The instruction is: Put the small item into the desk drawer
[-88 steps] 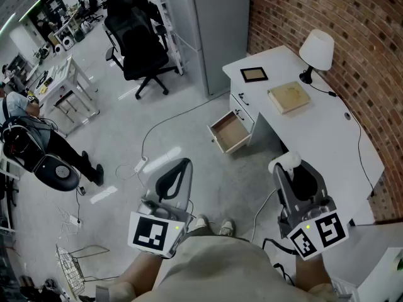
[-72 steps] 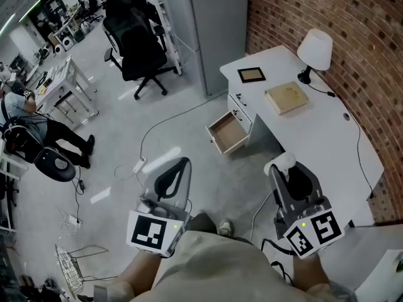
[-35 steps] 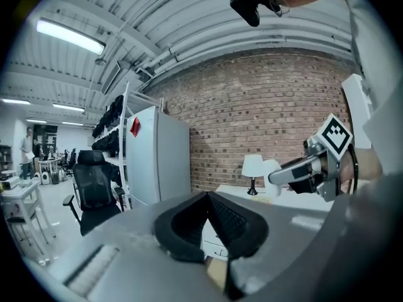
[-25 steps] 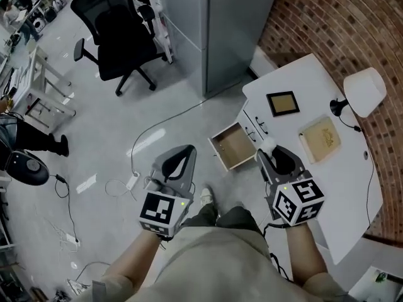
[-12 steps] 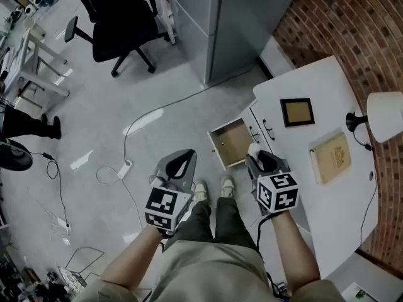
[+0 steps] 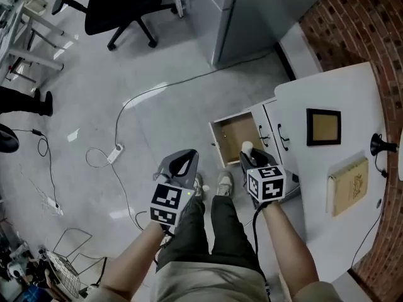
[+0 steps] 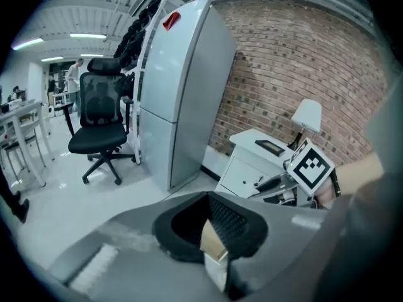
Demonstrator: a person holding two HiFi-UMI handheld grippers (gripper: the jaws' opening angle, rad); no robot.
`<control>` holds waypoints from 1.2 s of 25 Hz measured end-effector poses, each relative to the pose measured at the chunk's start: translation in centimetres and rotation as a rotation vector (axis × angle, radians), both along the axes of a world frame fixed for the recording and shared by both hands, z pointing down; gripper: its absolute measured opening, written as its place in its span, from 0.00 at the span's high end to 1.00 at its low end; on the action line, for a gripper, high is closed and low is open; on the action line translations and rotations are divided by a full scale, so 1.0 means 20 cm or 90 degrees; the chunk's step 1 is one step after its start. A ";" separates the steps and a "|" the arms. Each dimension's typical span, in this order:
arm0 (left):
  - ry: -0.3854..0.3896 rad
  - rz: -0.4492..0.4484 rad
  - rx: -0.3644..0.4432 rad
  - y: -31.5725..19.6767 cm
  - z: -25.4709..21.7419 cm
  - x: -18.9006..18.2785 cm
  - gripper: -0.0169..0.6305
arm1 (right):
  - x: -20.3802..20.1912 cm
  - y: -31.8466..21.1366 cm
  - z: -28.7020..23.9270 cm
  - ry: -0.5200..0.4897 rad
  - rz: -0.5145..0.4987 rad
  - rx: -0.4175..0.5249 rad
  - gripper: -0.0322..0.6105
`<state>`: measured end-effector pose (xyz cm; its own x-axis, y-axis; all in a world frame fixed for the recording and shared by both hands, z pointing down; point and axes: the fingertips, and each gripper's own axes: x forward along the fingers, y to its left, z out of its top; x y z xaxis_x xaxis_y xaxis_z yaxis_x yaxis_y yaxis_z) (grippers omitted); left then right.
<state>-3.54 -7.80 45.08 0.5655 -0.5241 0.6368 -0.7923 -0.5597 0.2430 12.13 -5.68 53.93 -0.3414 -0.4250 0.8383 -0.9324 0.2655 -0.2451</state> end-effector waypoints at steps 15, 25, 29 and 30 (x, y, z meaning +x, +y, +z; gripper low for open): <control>-0.022 -0.025 -0.117 0.04 1.28 0.04 0.97 | 0.13 0.04 1.45 0.040 -0.017 -0.135 0.75; -0.012 -0.013 -0.167 0.13 2.01 0.11 0.97 | 0.22 0.17 2.19 0.069 -0.044 -0.205 0.75; -0.014 -0.010 -0.176 0.14 2.26 0.14 0.97 | 0.23 0.16 2.42 0.066 -0.054 -0.214 0.75; -0.012 -0.009 -0.179 0.14 2.32 0.14 0.97 | 0.24 0.16 2.48 0.070 -0.060 -0.216 0.75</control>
